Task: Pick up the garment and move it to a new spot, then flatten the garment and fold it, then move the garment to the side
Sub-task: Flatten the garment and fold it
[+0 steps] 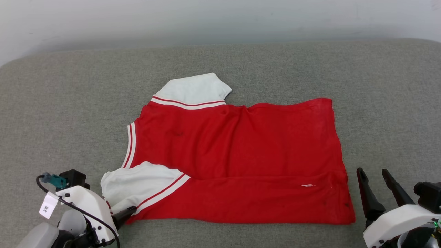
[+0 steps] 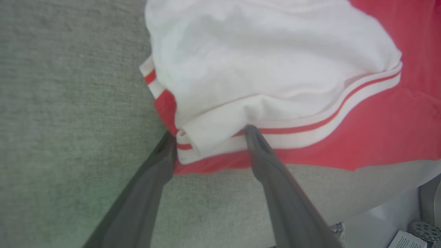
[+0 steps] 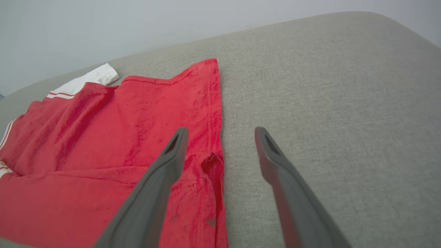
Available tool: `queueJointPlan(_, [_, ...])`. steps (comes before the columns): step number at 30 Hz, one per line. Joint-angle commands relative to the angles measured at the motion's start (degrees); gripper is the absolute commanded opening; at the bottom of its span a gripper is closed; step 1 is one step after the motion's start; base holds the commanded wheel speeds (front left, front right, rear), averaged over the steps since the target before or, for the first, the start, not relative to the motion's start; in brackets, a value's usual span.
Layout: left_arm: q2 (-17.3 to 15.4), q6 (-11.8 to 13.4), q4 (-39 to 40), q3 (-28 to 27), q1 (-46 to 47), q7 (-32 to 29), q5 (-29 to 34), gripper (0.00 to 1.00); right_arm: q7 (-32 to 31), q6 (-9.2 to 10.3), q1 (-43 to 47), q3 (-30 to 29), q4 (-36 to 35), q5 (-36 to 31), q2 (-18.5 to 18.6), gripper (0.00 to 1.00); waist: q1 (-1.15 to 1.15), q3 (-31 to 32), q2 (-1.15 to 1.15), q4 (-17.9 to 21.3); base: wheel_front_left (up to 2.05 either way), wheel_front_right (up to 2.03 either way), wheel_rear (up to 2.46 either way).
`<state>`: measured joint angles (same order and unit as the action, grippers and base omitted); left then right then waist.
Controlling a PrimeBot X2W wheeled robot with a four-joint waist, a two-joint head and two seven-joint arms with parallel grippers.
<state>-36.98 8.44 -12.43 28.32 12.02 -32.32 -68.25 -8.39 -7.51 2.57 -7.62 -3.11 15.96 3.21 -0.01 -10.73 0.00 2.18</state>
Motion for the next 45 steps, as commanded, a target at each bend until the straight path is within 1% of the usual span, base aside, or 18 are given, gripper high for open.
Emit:
queueJointPlan(1, [3.0, -0.8, -1.6, 2.2, -0.7, -0.3, 0.2, 0.04, -1.0, 0.05, -0.2, -0.2, 0.3, 0.8, -0.3, 1.0, 0.01, 0.0, 0.0, -0.1, 0.0, 0.0, 0.0])
queueJointPlan(2, [3.3, -1.2, -2.2, 2.4, -0.5, -0.2, 0.2, 0.0, -1.8, 0.05, -0.1, -0.3, 0.4, 1.0, -0.3, 1.0, 0.01, 0.1, 0.0, -0.2, 0.0, 0.0, 0.0])
queueJointPlan(3, [3.4, -1.7, -2.7, 2.6, -0.4, -0.1, 0.4, 0.0, -2.7, 0.05, 0.0, -0.6, 0.5, 1.0, 0.1, 1.0, 0.01, 0.3, 0.0, -0.3, 0.0, 0.0, 0.0])
queueJointPlan(5, [3.5, -1.9, -2.9, 2.6, -0.2, 0.1, 0.6, 0.0, -3.6, 0.05, 0.2, -0.8, 0.3, 1.3, 0.5, 1.0, 0.01, 0.6, 0.0, -0.4, 0.0, 0.0, 0.0])
queueJointPlan(8, [2.6, -2.4, -2.8, 2.3, 0.1, 1.7, 1.6, 0.0, -7.7, 0.05, 1.0, -1.1, 0.2, 2.1, 1.8, 1.0, 0.01, 1.5, 0.0, -0.8, 0.0, 0.0, 0.0])
queueJointPlan(12, [1.4, -1.8, -0.4, 1.5, 0.0, 3.9, 3.1, 0.0, -16.8, 0.04, 2.0, -2.0, 0.4, 2.2, 3.4, 1.0, 0.01, 2.7, 0.0, -1.3, 0.0, 0.0, 0.0])
queueJointPlan(16, [0.5, -0.5, 3.4, 0.3, -0.5, 5.0, 3.3, 0.0, -26.2, 0.05, 2.6, -0.9, 0.5, 2.9, 4.9, 1.0, 0.01, 2.9, 0.0, -2.4, 0.0, 0.0, 0.0])
queueJointPlan(19, [-0.1, 0.4, 6.3, 0.2, -0.6, 5.0, 4.0, 0.0, -30.8, 0.05, 2.1, 0.3, 0.1, 3.3, 5.2, 1.0, 0.01, 2.3, 0.0, -3.3, 0.0, 0.0, 0.0])
queueJointPlan(24, [-0.6, 1.3, 9.9, -0.1, -0.2, 5.3, 4.4, 0.0, -33.4, 0.05, -1.0, 2.7, 1.8, 3.8, 5.8, 1.0, 0.01, 0.1, 0.0, -4.3, 0.0, 0.0, 0.0])
queueJointPlan(27, [0.1, 0.7, 10.8, -0.3, -0.2, 5.8, 3.9, 0.0, -34.3, 0.04, -2.2, 4.5, 5.2, 3.6, 6.1, 1.0, 0.01, -0.8, 0.0, -4.7, 0.0, 0.0, 0.0])
queueJointPlan(30, [0.4, 0.6, 11.0, -0.2, -0.3, 6.1, 3.8, 0.0, -36.1, 0.03, -2.8, 6.4, 8.4, 4.4, 5.5, 1.0, 0.01, -1.6, 0.0, -5.0, 0.0, 0.0, 0.0])
queueJointPlan(31, [0.4, 0.6, 11.0, -0.2, -0.2, 6.1, 3.9, 0.0, -36.5, 0.03, -2.8, 6.9, 9.2, 4.8, 5.1, 0.77, 0.01, -1.9, 0.0, -5.0, 0.0, 0.0, 0.0])
queueJointPlan(32, [0.4, 0.6, 10.9, -0.2, -0.2, 6.3, 3.9, 0.0, -36.7, 0.01, -3.1, 7.2, 9.7, 4.9, 4.8, 0.14, 0.01, -2.0, 0.0, -5.1, 0.0, 0.0, 0.0])
queueJointPlan(33, [0.5, 0.5, 10.8, -0.2, -0.2, 6.3, 4.0, 0.0, -36.8, -0.05, -3.4, 7.3, 10.0, 5.0, 4.9, 0.0, 0.01, -2.2, 0.0, -5.1, 0.0, 0.0, 0.0])
queueJointPlan(38, [0.8, -0.4, 10.8, -0.7, -0.7, 6.9, 3.0, 0.0, -36.1, 0.04, -5.2, 6.5, 8.9, 4.9, 6.4, 0.0, 0.01, -1.7, 0.0, -5.1, 0.0, 0.0, 0.0])
queueJointPlan(42, [0.4, -0.9, 10.9, -0.8, -1.5, 7.8, 3.4, 0.0, -36.5, 0.05, -5.4, 6.3, 7.1, 5.0, 7.6, 0.0, 0.01, 0.5, 0.0, -5.2, 0.0, 0.0, 0.0])
queueJointPlan(45, [1.1, -1.4, 11.4, -1.5, -2.6, 9.2, 2.4, 0.0, -36.8, 0.04, -4.9, 6.4, 5.7, 5.4, 8.3, 0.0, 0.01, 2.4, 0.0, -5.3, 0.0, 0.0, 0.0])
